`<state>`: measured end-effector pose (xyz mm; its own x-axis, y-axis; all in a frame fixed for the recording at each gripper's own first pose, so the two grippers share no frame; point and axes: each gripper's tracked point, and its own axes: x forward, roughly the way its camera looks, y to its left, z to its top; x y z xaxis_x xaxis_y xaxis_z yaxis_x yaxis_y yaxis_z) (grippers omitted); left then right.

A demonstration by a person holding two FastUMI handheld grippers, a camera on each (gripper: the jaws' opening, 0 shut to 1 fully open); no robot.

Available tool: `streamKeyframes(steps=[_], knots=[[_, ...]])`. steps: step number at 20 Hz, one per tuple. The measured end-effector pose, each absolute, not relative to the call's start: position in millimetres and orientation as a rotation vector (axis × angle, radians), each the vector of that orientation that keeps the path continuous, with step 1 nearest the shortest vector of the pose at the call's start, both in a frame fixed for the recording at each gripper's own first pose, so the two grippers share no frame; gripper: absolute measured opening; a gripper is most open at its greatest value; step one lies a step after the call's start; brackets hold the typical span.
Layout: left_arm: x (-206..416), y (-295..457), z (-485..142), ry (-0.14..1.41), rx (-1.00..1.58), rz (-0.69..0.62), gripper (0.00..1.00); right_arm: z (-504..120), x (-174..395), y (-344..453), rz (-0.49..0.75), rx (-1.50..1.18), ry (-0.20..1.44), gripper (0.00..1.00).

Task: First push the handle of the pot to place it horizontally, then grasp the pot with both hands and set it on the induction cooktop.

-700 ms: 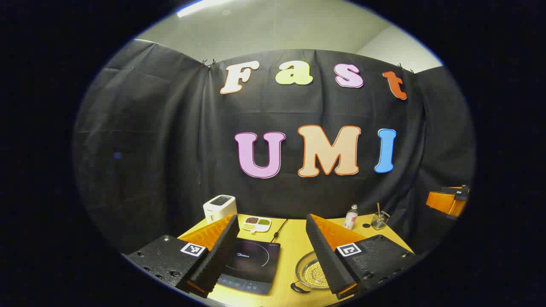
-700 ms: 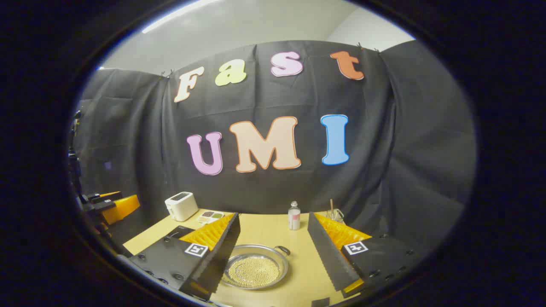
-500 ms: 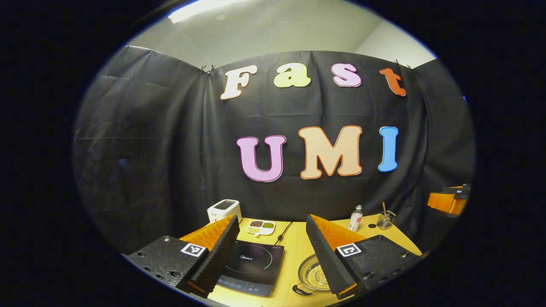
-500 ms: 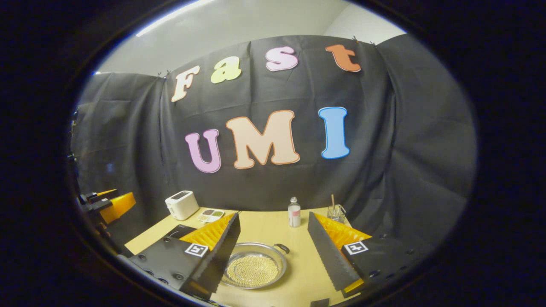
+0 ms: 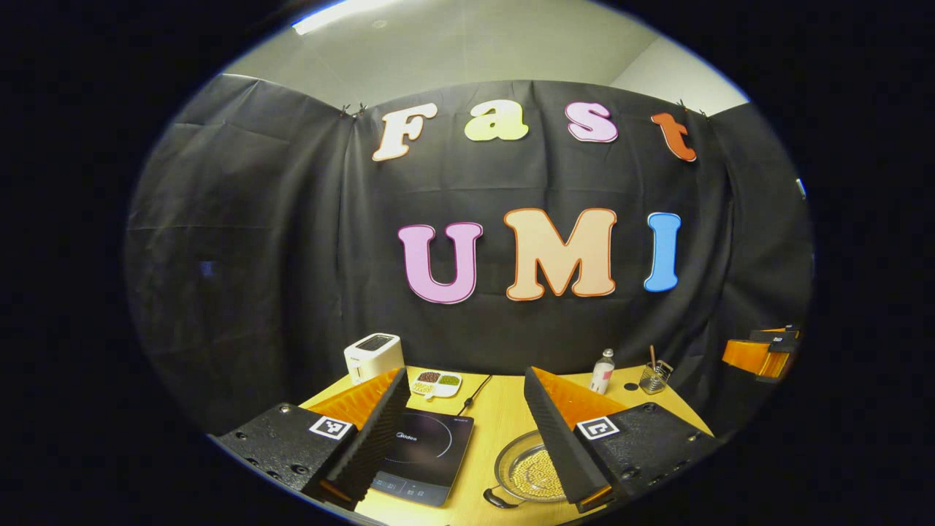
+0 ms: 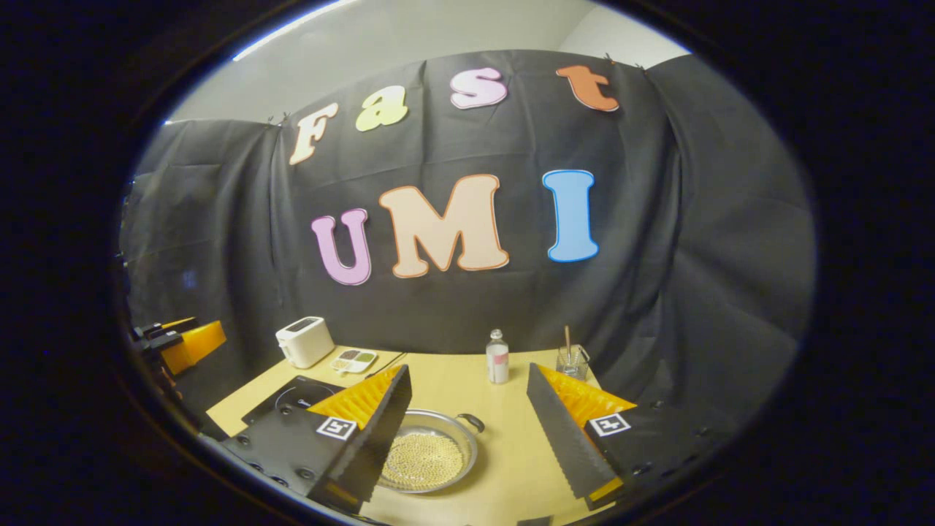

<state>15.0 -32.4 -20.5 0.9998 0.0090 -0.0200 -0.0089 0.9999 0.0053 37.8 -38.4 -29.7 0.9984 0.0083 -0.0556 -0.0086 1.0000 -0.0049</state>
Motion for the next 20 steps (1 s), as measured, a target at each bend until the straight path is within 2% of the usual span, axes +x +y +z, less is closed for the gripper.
streamKeyframes(steps=[2, 3, 5, 6, 8, 13, 14, 16, 18, 19, 20], knots=[[17.0, -32.1, -25.1, 0.035, 0.01, 0.014, 0.96, -35.4, 39.0, -38.8, 0.009, -0.002, 0.073, 0.99], [16.9, -32.0, -27.0, 0.037, 0.007, 0.016, 0.92, -34.9, 39.2, -39.1, 0.011, 0.0, 0.076, 0.99], [17.9, -34.3, -26.4, 0.035, -0.01, 0.016, 0.96, -38.2, 40.2, -39.0, 0.013, -0.003, 0.084, 0.99], [18.3, -33.1, -27.6, 0.035, -0.015, 0.019, 0.96, -40.8, 41.5, -39.0, 0.013, -0.005, 0.089, 0.93], [18.3, -28.6, -28.4, 0.036, -0.013, 0.032, 0.92, -44.7, 43.3, -37.1, 0.018, 0.001, 0.097, 0.93], [18.4, -12.7, -26.2, 0.034, 0.003, 0.057, 0.92, -55.1, 46.2, -25.8, 0.029, 0.015, 0.133, 0.94], [18.5, -9.8, -28.2, 0.035, 0.0, 0.06, 0.96, -58.6, 46.0, -21.8, 0.032, 0.014, 0.139, 0.93], [17.8, -6.2, -33.1, 0.044, -0.011, 0.048, 0.96, -62.0, 45.6, -13.8, 0.025, 0.006, 0.147, 0.89], [20.0, -3.3, -40.0, 0.054, -0.018, 0.027, 0.93, -66.8, 41.9, -4.4, 0.01, 0.005, 0.154, 0.89], [20.9, 0.6, -42.8, 0.061, -0.019, 0.014, 0.96, -68.1, 40.6, 1.5, 0.004, 0.01, 0.158, 0.89], [21.1, 4.2, -45.8, 0.067, -0.021, 0.001, 0.93, -71.4, 39.0, 7.2, -0.004, 0.015, 0.161, 0.89]])
